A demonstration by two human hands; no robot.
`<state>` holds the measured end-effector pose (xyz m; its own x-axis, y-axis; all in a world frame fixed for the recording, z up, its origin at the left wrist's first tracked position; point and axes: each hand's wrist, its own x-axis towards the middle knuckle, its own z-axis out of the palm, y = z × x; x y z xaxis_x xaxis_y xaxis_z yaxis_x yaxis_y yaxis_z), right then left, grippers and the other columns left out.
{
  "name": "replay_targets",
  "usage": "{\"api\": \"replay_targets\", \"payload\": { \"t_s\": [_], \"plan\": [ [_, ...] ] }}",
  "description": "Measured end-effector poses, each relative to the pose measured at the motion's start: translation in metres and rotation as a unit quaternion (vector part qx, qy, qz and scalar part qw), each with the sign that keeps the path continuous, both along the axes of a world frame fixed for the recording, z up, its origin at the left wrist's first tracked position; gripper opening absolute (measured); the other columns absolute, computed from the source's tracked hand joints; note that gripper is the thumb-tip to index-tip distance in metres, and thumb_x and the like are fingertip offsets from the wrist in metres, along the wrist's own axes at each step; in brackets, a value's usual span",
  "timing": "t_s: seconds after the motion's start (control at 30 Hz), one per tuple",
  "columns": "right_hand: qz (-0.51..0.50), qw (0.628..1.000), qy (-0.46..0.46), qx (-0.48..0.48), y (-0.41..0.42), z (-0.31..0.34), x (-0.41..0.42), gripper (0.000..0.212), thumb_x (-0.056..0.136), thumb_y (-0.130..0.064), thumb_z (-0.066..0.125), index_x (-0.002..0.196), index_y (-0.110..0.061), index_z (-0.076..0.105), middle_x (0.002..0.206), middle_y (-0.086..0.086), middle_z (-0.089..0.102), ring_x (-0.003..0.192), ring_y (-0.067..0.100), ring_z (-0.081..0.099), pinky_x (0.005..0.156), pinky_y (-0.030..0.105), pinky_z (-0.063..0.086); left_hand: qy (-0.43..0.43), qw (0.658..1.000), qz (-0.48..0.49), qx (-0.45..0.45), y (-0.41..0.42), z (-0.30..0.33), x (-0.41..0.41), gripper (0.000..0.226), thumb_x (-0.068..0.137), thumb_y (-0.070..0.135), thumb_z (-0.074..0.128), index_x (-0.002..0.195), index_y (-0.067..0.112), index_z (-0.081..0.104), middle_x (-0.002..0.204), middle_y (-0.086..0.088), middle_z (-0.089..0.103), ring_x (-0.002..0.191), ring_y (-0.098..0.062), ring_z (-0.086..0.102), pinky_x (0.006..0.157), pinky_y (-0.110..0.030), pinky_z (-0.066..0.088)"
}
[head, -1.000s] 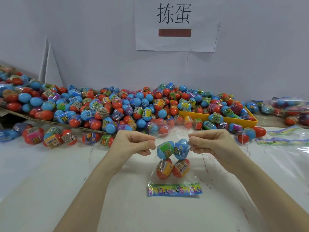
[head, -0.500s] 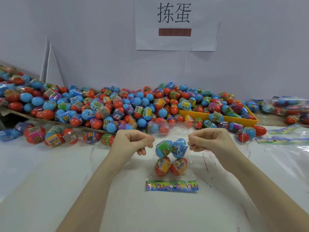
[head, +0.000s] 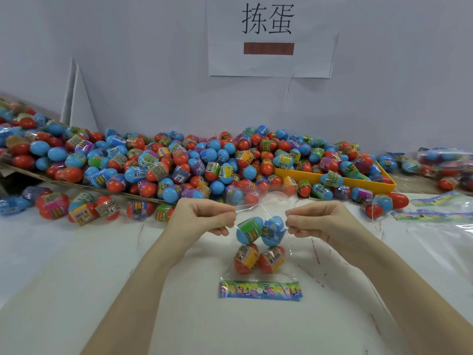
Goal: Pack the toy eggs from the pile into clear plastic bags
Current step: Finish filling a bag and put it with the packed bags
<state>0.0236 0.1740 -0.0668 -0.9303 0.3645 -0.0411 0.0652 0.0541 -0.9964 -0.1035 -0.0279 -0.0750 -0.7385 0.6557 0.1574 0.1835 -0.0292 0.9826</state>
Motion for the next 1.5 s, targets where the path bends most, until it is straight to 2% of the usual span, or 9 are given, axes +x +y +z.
{"api": "replay_targets", "payload": {
  "t_s": [0.23, 0.43, 0.57, 0.77, 0.9, 1.07, 1.17, 1.27, 1.5],
  "plan": [
    [-0.011, 1.0, 0.017, 0.01, 0.0, -0.001, -0.001, 0.026, 0.076, 0.006, 0.064, 0.068, -0.015, 0.077, 0.069, 0.009, 0.072, 0.057, 0.015, 0.067, 0.052, 0.017, 0.052, 0.007, 1.0, -0.002, 0.005, -0.002, 0.001, -0.003, 0.024, 0.068, -0.006, 0.071, 0.063, 0.017, 0.075, 0.053, -0.001, 0.067, 0.041, -0.008, 0.056, 0.044, -0.013, 0.044],
    [0.009, 0.999, 0.04, 0.013, -0.001, -0.003, 0.0, 0.034, 0.079, 0.008, 0.059, 0.063, -0.016, 0.076, 0.064, 0.006, 0.07, 0.056, 0.012, 0.065, 0.053, 0.017, 0.052, -0.039, 0.996, -0.078, -0.002, -0.006, 0.002, -0.003, 0.017, 0.056, 0.014, 0.072, 0.069, 0.023, 0.078, 0.061, -0.003, 0.07, 0.049, -0.009, 0.059, 0.052, -0.016, 0.048],
    [0.044, 0.998, 0.052, 0.012, -0.001, -0.003, 0.001, 0.035, 0.078, 0.009, 0.058, 0.059, -0.014, 0.074, 0.062, 0.003, 0.069, 0.057, 0.01, 0.065, 0.054, 0.017, 0.052, -0.048, 0.992, -0.114, -0.005, -0.009, 0.003, -0.005, 0.017, 0.06, -0.001, 0.072, 0.064, 0.015, 0.077, 0.06, -0.005, 0.069, 0.052, -0.01, 0.062, 0.052, -0.016, 0.05],
    [0.07, 0.992, 0.077, 0.068, -0.003, 0.0, 0.003, 0.041, 0.075, 0.018, 0.055, 0.057, -0.014, 0.073, 0.061, 0.002, 0.068, 0.058, 0.008, 0.064, 0.053, 0.015, 0.049, -0.062, 0.993, -0.104, 0.003, -0.006, 0.002, -0.005, 0.016, 0.056, 0.001, 0.064, 0.053, 0.014, 0.073, 0.053, -0.003, 0.065, 0.047, -0.01, 0.061, 0.048, -0.014, 0.047],
    [0.073, 0.99, 0.081, 0.09, -0.008, 0.003, 0.003, 0.033, 0.066, 0.015, 0.061, 0.053, -0.014, 0.071, 0.058, 0.002, 0.066, 0.057, 0.01, 0.065, 0.054, 0.017, 0.051, -0.042, 0.994, -0.095, -0.013, -0.004, 0.0, -0.004, 0.014, 0.055, 0.003, 0.064, 0.053, 0.014, 0.073, 0.053, -0.003, 0.065, 0.048, -0.011, 0.061, 0.049, -0.015, 0.047],
    [0.054, 0.991, 0.076, 0.1, -0.01, 0.001, 0.001, 0.05, 0.074, 0.024, 0.05, 0.05, -0.014, 0.07, 0.056, 0.002, 0.065, 0.055, 0.011, 0.066, 0.053, 0.018, 0.051, -0.062, 0.993, -0.096, 0.002, -0.003, 0.0, -0.007, 0.016, 0.058, 0.007, 0.059, 0.057, 0.011, 0.075, 0.055, -0.006, 0.068, 0.048, -0.014, 0.063, 0.048, -0.016, 0.05],
    [0.054, 0.991, 0.075, 0.099, -0.009, 0.001, 0.001, 0.049, 0.074, 0.024, 0.05, 0.05, -0.014, 0.07, 0.056, 0.003, 0.066, 0.057, 0.014, 0.067, 0.053, 0.02, 0.053, -0.062, 0.994, -0.095, -0.001, -0.002, 0.002, -0.006, 0.01, 0.058, 0.019, 0.071, 0.056, 0.01, 0.074, 0.054, -0.007, 0.067, 0.047, -0.014, 0.062, 0.049, -0.016, 0.051],
    [0.055, 0.991, 0.077, 0.093, -0.009, 0.0, 0.001, 0.047, 0.072, 0.024, 0.052, 0.05, -0.014, 0.07, 0.056, 0.004, 0.065, 0.056, 0.016, 0.067, 0.053, 0.021, 0.054, -0.008, 0.996, -0.077, -0.047, -0.002, 0.003, -0.004, 0.023, 0.046, 0.029, 0.089, 0.058, 0.015, 0.075, 0.054, -0.004, 0.067, 0.048, -0.009, 0.06, 0.05, -0.015, 0.048],
    [0.057, 0.99, 0.071, 0.109, -0.009, -0.003, -0.003, 0.04, 0.073, 0.026, 0.045, 0.057, -0.007, 0.063, 0.058, -0.002, 0.063, 0.056, 0.01, 0.063, 0.053, 0.017, 0.051, -0.006, 0.994, -0.081, -0.072, -0.003, 0.0, -0.008, 0.026, 0.041, 0.028, 0.081, 0.064, 0.018, 0.076, 0.063, -0.003, 0.071, 0.054, -0.008, 0.063, 0.055, -0.014, 0.05]
  ]
}}
